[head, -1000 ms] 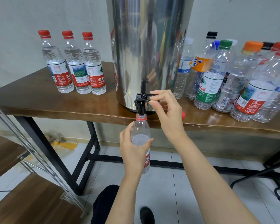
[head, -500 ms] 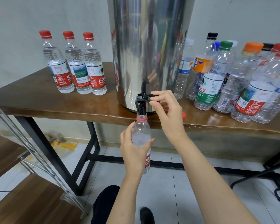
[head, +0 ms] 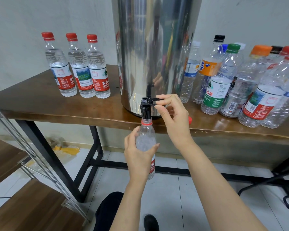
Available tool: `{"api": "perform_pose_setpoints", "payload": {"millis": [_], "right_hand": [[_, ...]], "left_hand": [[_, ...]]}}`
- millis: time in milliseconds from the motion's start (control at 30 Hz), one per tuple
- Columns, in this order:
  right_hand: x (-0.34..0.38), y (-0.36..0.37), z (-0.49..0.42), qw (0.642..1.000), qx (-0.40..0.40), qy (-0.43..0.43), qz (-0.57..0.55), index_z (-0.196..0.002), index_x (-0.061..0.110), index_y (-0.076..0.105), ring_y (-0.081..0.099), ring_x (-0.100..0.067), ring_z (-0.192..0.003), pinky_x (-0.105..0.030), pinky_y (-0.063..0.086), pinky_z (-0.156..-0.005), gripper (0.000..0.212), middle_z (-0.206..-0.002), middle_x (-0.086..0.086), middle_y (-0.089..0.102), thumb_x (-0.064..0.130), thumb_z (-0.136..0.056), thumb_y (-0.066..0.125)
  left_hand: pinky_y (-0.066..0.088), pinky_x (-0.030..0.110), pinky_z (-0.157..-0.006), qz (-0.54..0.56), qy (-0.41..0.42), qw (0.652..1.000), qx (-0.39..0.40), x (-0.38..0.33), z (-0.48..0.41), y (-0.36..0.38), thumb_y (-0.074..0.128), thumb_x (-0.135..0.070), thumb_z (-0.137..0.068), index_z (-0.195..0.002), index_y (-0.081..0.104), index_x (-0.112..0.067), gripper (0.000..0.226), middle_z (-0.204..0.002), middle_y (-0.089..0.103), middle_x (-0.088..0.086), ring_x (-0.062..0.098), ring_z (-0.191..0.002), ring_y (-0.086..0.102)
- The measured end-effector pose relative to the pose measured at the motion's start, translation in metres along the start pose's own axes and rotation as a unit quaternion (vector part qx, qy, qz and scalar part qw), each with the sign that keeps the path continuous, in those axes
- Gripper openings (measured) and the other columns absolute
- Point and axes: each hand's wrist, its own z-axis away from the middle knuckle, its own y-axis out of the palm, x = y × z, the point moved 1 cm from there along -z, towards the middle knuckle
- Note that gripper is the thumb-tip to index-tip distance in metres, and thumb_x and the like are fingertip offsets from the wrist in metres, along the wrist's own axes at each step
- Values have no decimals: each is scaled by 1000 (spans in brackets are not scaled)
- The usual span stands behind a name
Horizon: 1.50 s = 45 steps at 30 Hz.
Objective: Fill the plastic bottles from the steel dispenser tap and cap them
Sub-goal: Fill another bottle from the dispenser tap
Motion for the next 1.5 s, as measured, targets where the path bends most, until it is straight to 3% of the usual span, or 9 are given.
{"api": "perform_pose_setpoints", "payload": {"millis": [167,300,533,933,1067,1233,1333,1500], "right_hand": [[0,0,0,1000,0,1,-1,-95,24,63,61,-10,-103,-18,46,-82,7,-113,6,63,17,-94,62],[0,0,0,1000,0,2,1,-95,24,63,60,-10,-104,-18,47,-82,9,-113,7,62,15,-95,62],[1,0,0,1000,0,1,3,-95,25,62,60,-8,-104,-17,46,-82,11,-112,12,61,14,-95,62],[0,-1,1,1000,-1,-3,6,-96,23,63,60,-11,-105,-24,47,-83,10,-112,11,62,13,-95,63],[3,-3,0,999,7,-18,26,-96,22,64,59,-4,-103,-19,46,-80,9,-112,10,62,13,-94,64],[2,-15,-2,991,58,-75,96,-100,12,70,56,2,-95,-17,43,-80,9,-112,3,64,16,-93,65],[7,-21,-8,965,67,-162,196,-99,11,73,55,-12,-93,-24,46,-78,19,-106,0,67,22,-94,58],[35,-13,-36,922,70,-265,274,-90,14,74,41,-15,-81,-13,34,-67,19,-85,5,66,27,-92,60]], "left_hand": [[40,23,-95,0,-3,1000,1,-1,0,0,91,-18,-65,-126,50,-38,76,-121,50,-14,-23,-108,42],[42,26,-99,-2,-4,1000,2,-1,-1,1,91,-19,-65,-128,51,-36,76,-122,50,-15,-12,-107,47],[40,24,-97,-7,2,1000,6,1,-1,2,91,-20,-66,-131,52,-33,77,-121,48,-16,-22,-109,42],[43,23,-95,8,1,1000,4,2,-1,1,91,-17,-66,-126,52,-37,75,-120,51,-15,-19,-109,45],[42,19,-93,10,2,1000,9,1,-1,0,91,-17,-66,-125,50,-39,75,-119,50,-16,-18,-109,46],[43,21,-95,17,-3,1000,14,1,-1,-2,90,-16,-67,-130,53,-33,75,-121,51,-13,-13,-111,48],[40,12,-89,20,-4,1000,17,1,-2,-1,91,-15,-66,-130,54,-32,76,-121,51,-13,-17,-108,47],[44,21,-94,33,-11,999,19,-2,-2,-2,90,-13,-67,-127,53,-37,74,-118,49,-22,-17,-109,48]]}}
